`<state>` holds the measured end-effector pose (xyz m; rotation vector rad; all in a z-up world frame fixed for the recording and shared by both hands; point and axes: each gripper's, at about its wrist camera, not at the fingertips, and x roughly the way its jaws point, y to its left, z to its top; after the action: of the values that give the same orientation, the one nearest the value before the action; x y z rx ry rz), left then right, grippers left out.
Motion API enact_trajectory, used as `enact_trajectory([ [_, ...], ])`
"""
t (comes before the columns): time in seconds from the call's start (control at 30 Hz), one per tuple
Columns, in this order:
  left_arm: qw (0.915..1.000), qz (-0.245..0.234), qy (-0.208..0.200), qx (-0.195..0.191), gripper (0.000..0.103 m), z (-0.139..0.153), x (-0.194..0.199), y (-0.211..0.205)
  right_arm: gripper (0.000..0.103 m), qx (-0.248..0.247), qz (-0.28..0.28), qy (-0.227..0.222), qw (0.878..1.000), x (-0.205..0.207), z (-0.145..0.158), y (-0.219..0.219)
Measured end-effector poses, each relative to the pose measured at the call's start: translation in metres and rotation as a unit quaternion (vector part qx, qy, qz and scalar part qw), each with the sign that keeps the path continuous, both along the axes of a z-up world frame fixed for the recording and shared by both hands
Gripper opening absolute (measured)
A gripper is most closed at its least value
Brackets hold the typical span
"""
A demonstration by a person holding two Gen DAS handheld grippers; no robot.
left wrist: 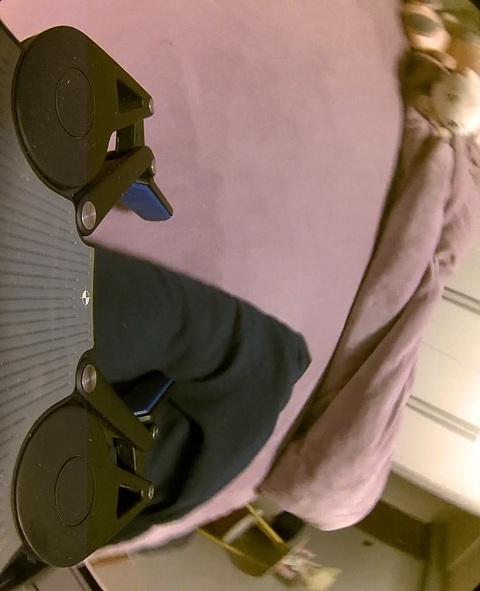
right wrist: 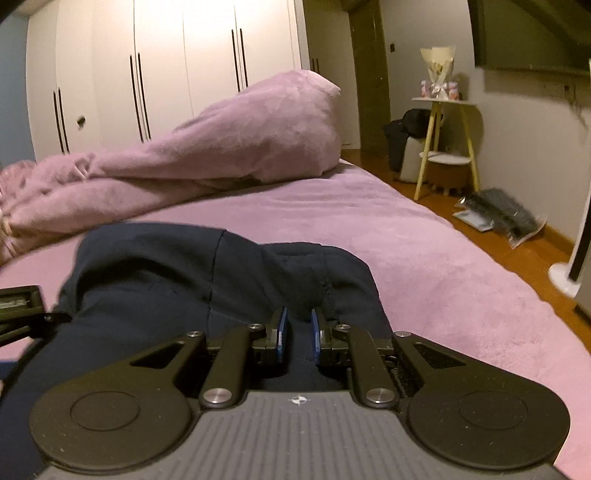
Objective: Fold large clothes
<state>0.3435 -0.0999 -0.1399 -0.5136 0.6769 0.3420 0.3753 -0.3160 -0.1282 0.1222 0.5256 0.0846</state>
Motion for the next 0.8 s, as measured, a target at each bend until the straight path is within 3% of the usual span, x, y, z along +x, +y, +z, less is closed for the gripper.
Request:
enact_trajectory([
  [0.07,0.9999,0.003,-0.013,-0.004,0.094,0.007,-0.019,0.002,0.023,0.025,-0.006,0.004,1.0,-0.01,0.013,-0.005],
  [0.1,0.9998,0.001,-0.021,-0.003,0.094,0.009,-0.03,0.001,0.046,0.033,-0.015,0.002,0.999,-0.018,0.019,-0.005],
  [0.17,0.9991,0.003,-0.04,-0.011,0.094,0.009,-0.053,-0.001,0.075,0.055,-0.041,-0.018,0.997,-0.041,0.026,-0.008],
  [0.23,0.9979,0.017,-0.061,-0.012,0.094,0.003,-0.071,-0.007,0.075,0.046,-0.054,-0.044,0.997,-0.062,0.023,-0.005],
  [0.4,0.9975,0.019,-0.067,0.011,0.096,-0.008,-0.072,-0.015,0.077,0.051,-0.079,-0.041,0.995,-0.065,0.002,-0.005],
  [0.57,0.9967,-0.031,-0.037,-0.065,0.094,0.004,-0.065,0.021,0.083,0.128,-0.042,0.036,0.99,-0.046,0.014,-0.036],
  [0.63,0.9903,-0.087,-0.021,-0.106,0.093,0.006,-0.062,0.043,0.088,0.19,-0.017,0.07,0.979,-0.044,0.02,-0.063],
  [0.7,0.9769,-0.146,-0.009,-0.156,0.09,0.005,-0.057,0.065,0.089,0.245,0.005,0.105,0.964,-0.04,0.018,-0.091],
  [0.8,0.9562,-0.2,0.015,-0.214,0.09,-0.001,-0.044,0.083,0.089,0.28,0.039,0.168,0.944,-0.028,0.006,-0.12],
])
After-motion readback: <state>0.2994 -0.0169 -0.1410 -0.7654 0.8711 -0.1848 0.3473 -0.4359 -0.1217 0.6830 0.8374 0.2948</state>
